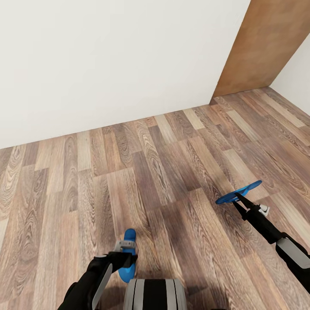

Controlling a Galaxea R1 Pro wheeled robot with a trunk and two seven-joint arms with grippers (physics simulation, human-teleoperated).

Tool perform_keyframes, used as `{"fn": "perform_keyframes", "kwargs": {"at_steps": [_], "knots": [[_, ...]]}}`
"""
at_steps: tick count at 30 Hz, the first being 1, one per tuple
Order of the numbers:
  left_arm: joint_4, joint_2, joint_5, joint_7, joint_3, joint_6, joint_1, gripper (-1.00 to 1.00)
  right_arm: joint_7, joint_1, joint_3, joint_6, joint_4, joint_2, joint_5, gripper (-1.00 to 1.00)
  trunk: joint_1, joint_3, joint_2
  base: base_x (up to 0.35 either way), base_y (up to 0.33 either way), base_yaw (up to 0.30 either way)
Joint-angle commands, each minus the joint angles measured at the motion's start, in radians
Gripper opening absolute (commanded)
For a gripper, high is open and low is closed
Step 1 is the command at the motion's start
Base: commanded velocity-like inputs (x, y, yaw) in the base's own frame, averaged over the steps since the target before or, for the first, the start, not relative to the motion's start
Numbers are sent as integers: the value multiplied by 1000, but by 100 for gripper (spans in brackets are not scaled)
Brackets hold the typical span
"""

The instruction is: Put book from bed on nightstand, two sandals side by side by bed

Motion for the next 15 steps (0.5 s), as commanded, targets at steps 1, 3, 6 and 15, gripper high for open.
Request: {"fn": "perform_keyframes", "kwargs": {"at_steps": [1, 3, 6, 15], "knots": [[-1, 0, 2, 3, 0, -1, 0, 100, 2, -1, 5, 7, 1, -1, -11, -100, 0, -1, 0, 0, 0, 0], [-1, 0, 4, 49, 1, -32, 0, 100, 2, -1, 5, 7, 0, -1, -11, -100, 0, -1, 0, 0, 0, 0], [3, -1, 7, 122, 1, -47, 0, 100, 2, -1, 5, 7, -1, -1, -11, -100, 0, -1, 0, 0, 0, 0], [99, -21, 4, 170, 0, -117, 0, 100, 2, -1, 5, 7, -2, -1, -11, -100, 0, -1, 0, 0, 0, 0]]}}
